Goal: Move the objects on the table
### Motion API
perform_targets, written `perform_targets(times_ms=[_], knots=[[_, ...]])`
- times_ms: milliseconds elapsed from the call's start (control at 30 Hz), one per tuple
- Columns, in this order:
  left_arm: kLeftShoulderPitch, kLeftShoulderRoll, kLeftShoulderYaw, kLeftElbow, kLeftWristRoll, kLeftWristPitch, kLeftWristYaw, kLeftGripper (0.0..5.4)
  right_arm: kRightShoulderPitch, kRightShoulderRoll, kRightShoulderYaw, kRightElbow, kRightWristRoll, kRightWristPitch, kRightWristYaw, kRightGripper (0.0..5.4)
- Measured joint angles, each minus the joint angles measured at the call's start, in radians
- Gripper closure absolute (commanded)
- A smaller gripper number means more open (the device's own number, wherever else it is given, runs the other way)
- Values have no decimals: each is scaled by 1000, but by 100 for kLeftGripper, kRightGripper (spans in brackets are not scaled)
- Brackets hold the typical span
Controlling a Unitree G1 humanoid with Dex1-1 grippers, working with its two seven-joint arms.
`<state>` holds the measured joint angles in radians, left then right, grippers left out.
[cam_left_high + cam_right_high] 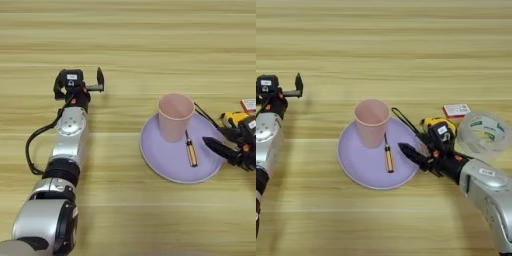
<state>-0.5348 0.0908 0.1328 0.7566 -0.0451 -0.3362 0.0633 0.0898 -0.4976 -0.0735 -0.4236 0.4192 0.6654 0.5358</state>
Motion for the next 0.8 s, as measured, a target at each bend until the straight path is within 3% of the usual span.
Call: perform_targets(times_ms=[233,433,600,800], knots=[[0,0,0,0,0,0,0,0,0,-30,-110,-4,-3,-47,-5,93],[0,0,1,0,0,1,0,0,0,-46,-175,65,-54,-116,-37,6],[0,0,2,0,0,1,0,0,24,-85,-212,124,-112,-193,-30,2],[0,1,2,0,0,1,0,0,36,-101,-198,164,-147,-226,-1,2]])
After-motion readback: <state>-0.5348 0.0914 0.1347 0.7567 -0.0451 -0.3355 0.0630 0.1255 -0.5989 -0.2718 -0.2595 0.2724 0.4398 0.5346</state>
